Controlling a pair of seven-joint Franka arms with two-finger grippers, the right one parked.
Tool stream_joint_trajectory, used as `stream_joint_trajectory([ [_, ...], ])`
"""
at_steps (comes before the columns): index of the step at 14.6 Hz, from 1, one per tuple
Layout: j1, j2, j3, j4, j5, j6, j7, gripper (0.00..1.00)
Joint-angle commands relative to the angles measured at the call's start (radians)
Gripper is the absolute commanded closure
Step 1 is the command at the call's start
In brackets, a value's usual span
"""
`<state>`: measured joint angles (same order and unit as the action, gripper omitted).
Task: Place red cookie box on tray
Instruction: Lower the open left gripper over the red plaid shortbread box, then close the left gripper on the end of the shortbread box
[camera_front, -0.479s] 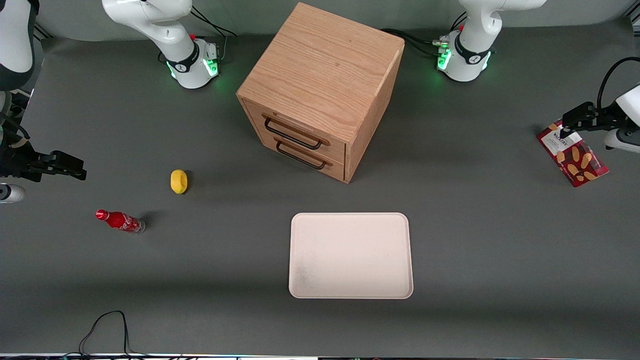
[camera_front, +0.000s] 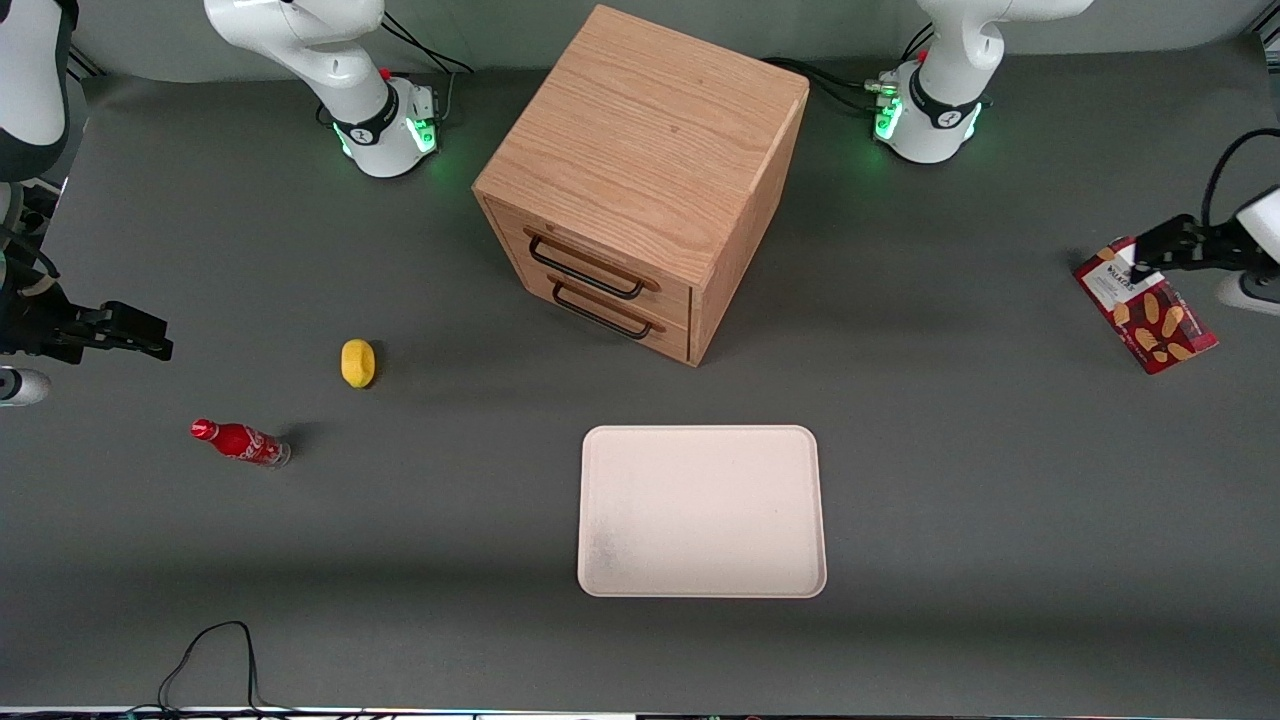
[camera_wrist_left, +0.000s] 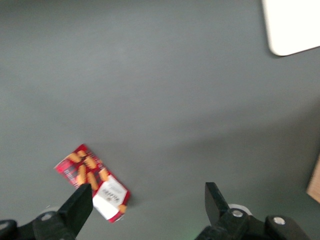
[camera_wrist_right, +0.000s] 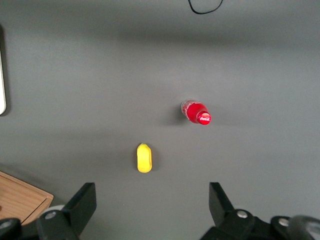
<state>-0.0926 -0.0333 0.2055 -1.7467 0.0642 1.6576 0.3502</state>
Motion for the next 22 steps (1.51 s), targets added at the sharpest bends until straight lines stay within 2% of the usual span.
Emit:
stream_joint_trajectory([
  [1, 0.004, 0.036, 0.087, -0.019, 0.049, 0.031, 0.000, 0.00],
  [4, 0.011, 0.084, 0.222, -0.066, 0.029, 0.100, -0.046, 0.01],
  [7, 0.040, 0.082, 0.287, -0.177, -0.024, 0.189, -0.141, 0.07],
  [9, 0.060, 0.093, 0.290, -0.273, -0.017, 0.295, -0.247, 0.06],
  [11, 0.083, 0.104, 0.291, -0.391, -0.015, 0.458, -0.261, 0.04],
  [14, 0.103, 0.139, 0.347, -0.525, -0.010, 0.689, -0.244, 0.02],
  [17, 0.116, 0.193, 0.361, -0.574, -0.024, 0.778, -0.244, 0.02],
  [19, 0.125, 0.242, 0.361, -0.588, -0.072, 0.812, -0.244, 0.02],
  [20, 0.123, 0.263, 0.361, -0.588, -0.087, 0.815, -0.244, 0.08],
  [21, 0.123, 0.271, 0.361, -0.588, -0.087, 0.818, -0.244, 0.29],
  [22, 0.120, 0.282, 0.361, -0.586, -0.087, 0.817, -0.244, 0.65],
])
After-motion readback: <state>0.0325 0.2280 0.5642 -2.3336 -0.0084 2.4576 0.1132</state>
